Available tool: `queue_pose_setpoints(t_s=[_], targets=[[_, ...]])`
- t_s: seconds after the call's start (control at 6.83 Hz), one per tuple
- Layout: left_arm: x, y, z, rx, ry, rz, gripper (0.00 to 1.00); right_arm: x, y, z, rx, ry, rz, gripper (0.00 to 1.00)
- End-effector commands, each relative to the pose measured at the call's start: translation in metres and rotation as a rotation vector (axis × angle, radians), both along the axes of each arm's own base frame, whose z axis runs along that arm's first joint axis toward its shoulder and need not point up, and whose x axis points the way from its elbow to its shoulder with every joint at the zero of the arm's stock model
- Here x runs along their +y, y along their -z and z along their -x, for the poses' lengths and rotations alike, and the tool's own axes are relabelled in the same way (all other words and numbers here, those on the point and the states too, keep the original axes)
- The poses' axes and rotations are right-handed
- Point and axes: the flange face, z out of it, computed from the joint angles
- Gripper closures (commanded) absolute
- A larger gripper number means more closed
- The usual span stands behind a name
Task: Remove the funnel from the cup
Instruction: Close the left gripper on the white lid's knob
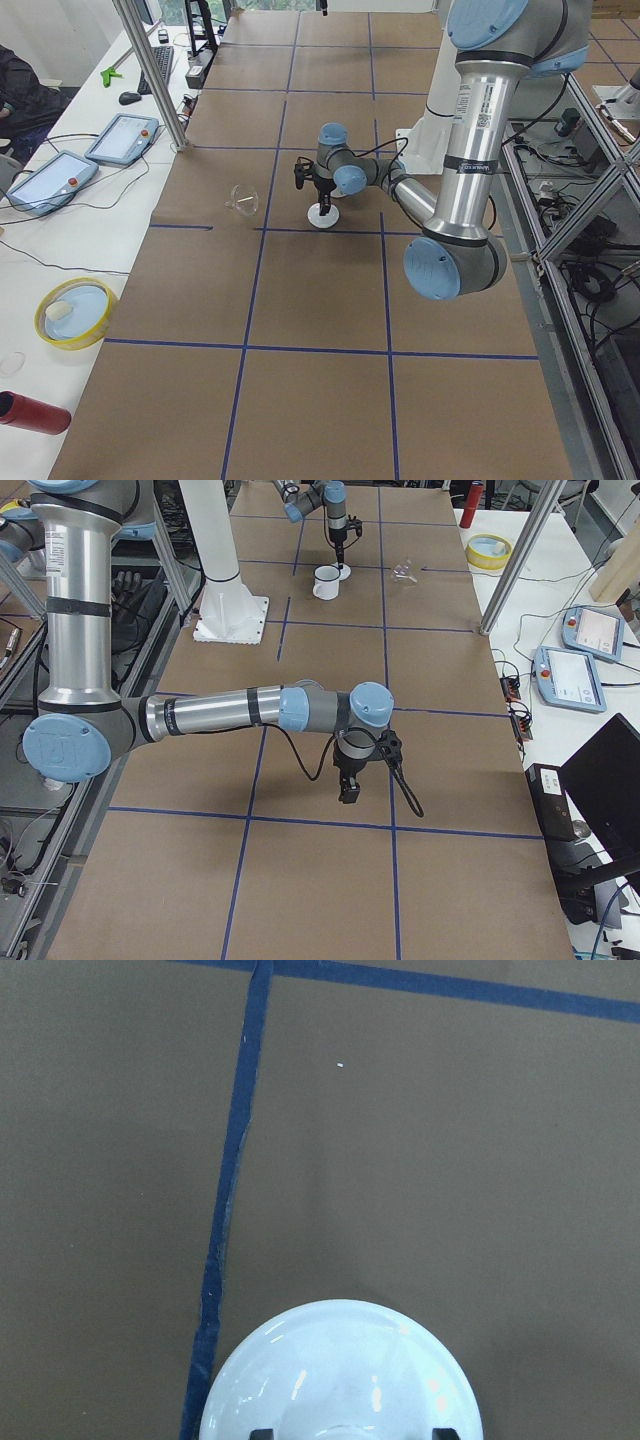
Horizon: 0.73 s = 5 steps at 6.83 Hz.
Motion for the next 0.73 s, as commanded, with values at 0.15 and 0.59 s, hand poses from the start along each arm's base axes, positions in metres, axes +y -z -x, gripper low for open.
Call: queue_pose_setpoints(t_s=[0.15,0.59], targets=[[0.002,0.004,0.000,0.006,-0.003,-0.002,1.00,0.000,0.001,0.000,0.000,0.000,-0.001,0.00],[0.010,0.040,0.029,-0.009,0.003,-0.003,1.00,0.000,0.000,0.000,0.000,0.000,0.000,0.00]])
